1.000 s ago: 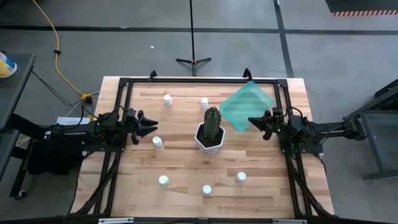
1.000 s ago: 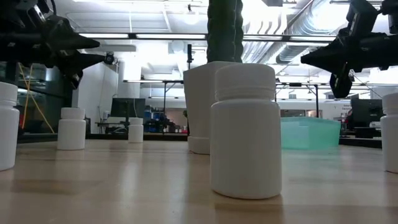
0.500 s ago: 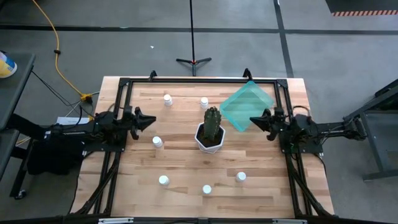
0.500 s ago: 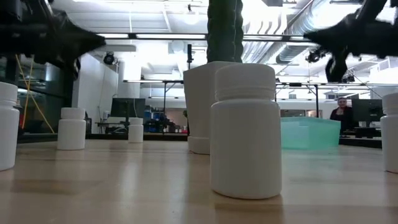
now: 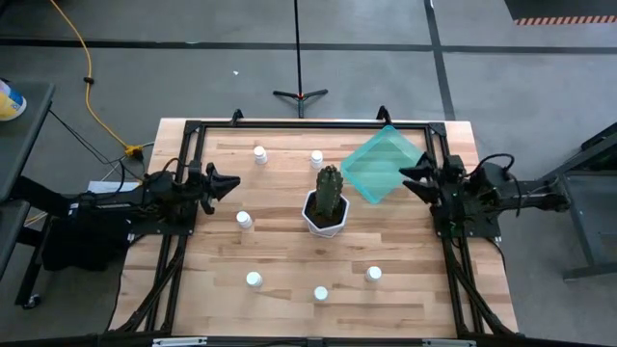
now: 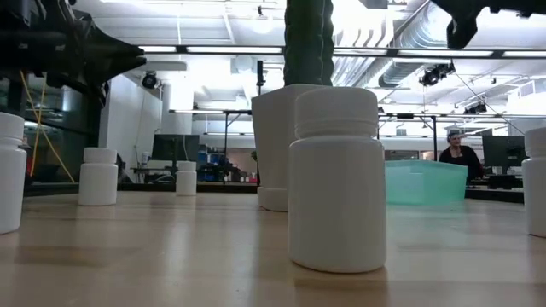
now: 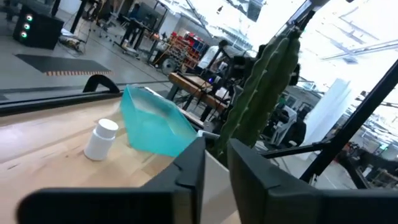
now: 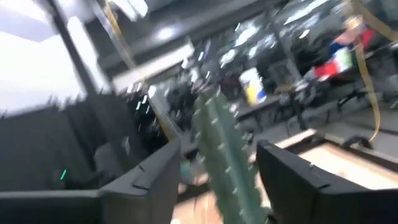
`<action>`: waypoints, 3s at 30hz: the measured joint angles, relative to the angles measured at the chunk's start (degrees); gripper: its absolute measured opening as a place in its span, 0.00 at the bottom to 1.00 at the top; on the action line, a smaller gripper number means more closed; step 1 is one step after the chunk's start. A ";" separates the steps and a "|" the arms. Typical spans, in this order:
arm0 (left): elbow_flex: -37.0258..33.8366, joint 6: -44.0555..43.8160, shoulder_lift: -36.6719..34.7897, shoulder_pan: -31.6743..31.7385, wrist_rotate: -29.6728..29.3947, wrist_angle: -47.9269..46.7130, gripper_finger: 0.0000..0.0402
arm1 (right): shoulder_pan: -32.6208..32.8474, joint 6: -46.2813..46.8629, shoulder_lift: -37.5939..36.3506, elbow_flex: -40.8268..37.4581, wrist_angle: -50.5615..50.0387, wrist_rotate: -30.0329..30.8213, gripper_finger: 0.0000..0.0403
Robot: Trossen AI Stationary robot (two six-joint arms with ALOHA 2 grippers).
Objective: Pick and place pill bottles into a basket
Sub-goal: Put the white medicine bottle into the blue bin
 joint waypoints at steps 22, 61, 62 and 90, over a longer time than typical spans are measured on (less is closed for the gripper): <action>0.14 -0.11 0.00 0.00 -5.87 -3.87 0.32 | 16.13 19.13 24.43 24.13 -30.58 7.01 0.43; 0.14 -1.62 -0.02 -0.01 -4.48 -6.91 0.31 | 30.74 37.49 76.06 54.66 -66.58 -13.13 0.41; 0.14 -1.62 -0.02 0.00 -4.49 -6.90 0.31 | 30.69 37.11 76.31 54.66 -66.54 -12.56 0.41; 0.14 -1.57 -0.02 -0.01 -4.51 -6.74 0.32 | 28.37 33.80 76.43 54.61 -67.08 -4.06 0.58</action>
